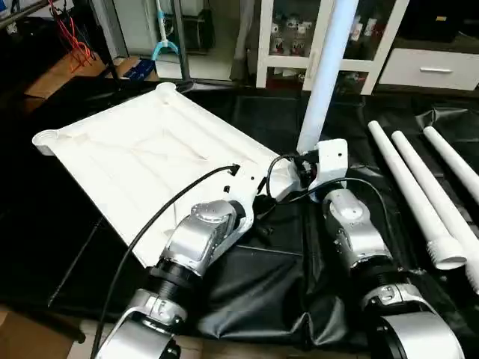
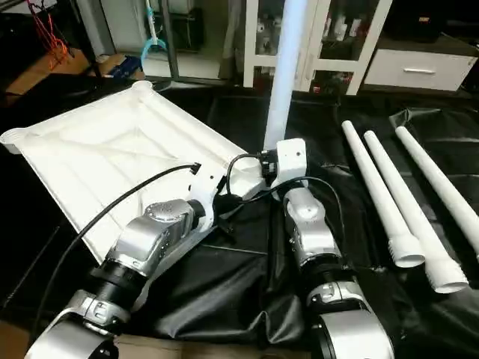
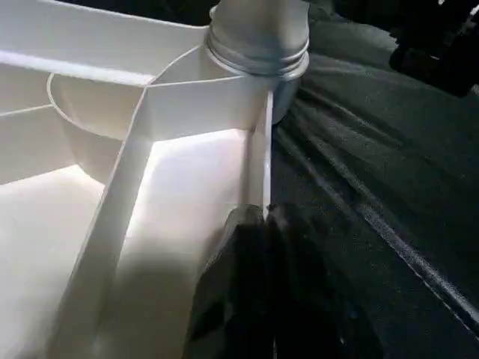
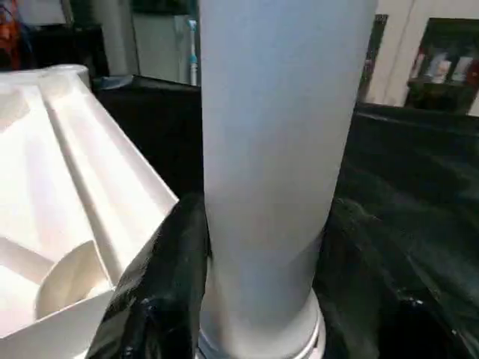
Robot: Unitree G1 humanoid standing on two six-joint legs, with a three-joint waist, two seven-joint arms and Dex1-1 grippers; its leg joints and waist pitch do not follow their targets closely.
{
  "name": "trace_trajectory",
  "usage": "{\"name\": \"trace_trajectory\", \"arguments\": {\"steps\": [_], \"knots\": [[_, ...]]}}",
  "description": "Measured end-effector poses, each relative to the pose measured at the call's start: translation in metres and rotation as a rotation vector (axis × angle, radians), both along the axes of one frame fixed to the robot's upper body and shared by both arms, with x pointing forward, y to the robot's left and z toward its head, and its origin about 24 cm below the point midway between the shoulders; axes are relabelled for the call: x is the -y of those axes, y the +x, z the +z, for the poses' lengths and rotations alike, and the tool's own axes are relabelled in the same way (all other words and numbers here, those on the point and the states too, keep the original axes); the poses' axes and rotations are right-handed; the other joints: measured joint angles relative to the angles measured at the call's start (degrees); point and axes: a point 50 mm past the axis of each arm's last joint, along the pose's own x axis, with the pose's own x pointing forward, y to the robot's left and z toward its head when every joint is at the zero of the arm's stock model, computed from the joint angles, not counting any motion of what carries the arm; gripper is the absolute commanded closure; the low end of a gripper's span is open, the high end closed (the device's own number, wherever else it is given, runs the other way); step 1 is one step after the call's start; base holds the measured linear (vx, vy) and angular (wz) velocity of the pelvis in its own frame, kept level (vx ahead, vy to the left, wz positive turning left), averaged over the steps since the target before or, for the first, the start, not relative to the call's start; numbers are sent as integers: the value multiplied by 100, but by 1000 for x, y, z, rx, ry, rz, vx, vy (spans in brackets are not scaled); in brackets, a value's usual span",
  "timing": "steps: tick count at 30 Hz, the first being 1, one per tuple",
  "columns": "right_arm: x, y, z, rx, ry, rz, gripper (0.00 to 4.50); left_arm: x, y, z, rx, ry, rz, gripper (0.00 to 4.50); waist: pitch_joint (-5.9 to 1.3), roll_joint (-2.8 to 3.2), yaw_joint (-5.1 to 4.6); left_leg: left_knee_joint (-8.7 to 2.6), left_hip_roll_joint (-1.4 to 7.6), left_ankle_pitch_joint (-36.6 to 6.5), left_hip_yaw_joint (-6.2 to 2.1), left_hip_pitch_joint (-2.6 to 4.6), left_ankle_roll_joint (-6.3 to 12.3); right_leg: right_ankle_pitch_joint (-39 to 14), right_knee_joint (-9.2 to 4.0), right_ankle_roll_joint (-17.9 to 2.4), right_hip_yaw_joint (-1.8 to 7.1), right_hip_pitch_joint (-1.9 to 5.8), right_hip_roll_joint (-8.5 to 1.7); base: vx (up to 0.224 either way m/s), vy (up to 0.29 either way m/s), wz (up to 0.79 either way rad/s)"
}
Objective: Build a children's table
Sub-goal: Rotate leg to tighten
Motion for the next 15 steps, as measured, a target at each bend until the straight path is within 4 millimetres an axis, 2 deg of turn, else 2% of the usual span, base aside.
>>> {"name": "trace_trajectory", "arguments": {"steps": [2, 3, 4, 5, 6, 8, 9, 12, 15], "knots": [[6, -8, -1, 17, 22, 41, 195, -1, -1, -1, 0, -3, -12, 450, 0, -1, 17, -2, -1, -2, 1, -4, 3, 0, -6, 0, 0, 0, -1, 0, 0, 0], [5, -12, -1, 30, 34, 76, 189, -5, 0, 0, 6, 3, -4, 450, 1, -1, -7, -1, -1, -4, 2, -5, 6, 0, -7, 0, 3, 0, 0, 0, 0, 0], [-2, -18, 0, 50, 35, 158, 189, -10, 2, 0, 12, 15, 14, 450, 2, -3, -70, -1, -1, -4, 3, -6, 6, 1, -6, 0, 7, 0, 2, 0, 0, 0], [-11, -23, 1, 63, 37, 221, 159, -11, 4, 0, 16, 25, 23, 450, 3, -5, -96, -1, 0, -4, 1, -8, 7, 1, -6, 1, 11, -1, 6, 0, 0, 0], [-19, -27, 2, 74, 38, 267, 151, -12, 5, 1, 20, 32, 28, 450, 3, -5, -100, -2, 1, -4, -4, -12, 7, 1, -5, 1, 8, 0, 7, 0, 0, 0], [-32, -34, 7, 109, 40, 328, 150, -9, 4, 1, 24, 36, 28, 450, 4, -3, -50, -1, 0, -4, -9, -5, 6, 0, -9, 0, 0, -1, 2, 0, 0, 0], [-32, -36, 11, 130, 39, 329, 136, -8, 4, 1, 23, 33, 21, 450, 4, -1, -30, -1, -3, -4, -8, -9, 6, 1, -17, 0, 1, -1, -1, 0, 0, 0], [-14, -43, 21, 193, 14, 258, 109, -6, 3, 0, 22, 29, 10, 450, 4, 0, 49, 0, -12, -13, -3, -10, 19, 3, -45, 0, 7, 12, -8, 0, 0, 0], [9, -57, 20, 204, -45, 191, 89, -5, 6, 0, 27, 5, 19, 450, 4, -1, 56, 1, -16, -18, 4, -11, 26, 4, -52, 2, 14, 14, -12, 0, 0, 0]]}}
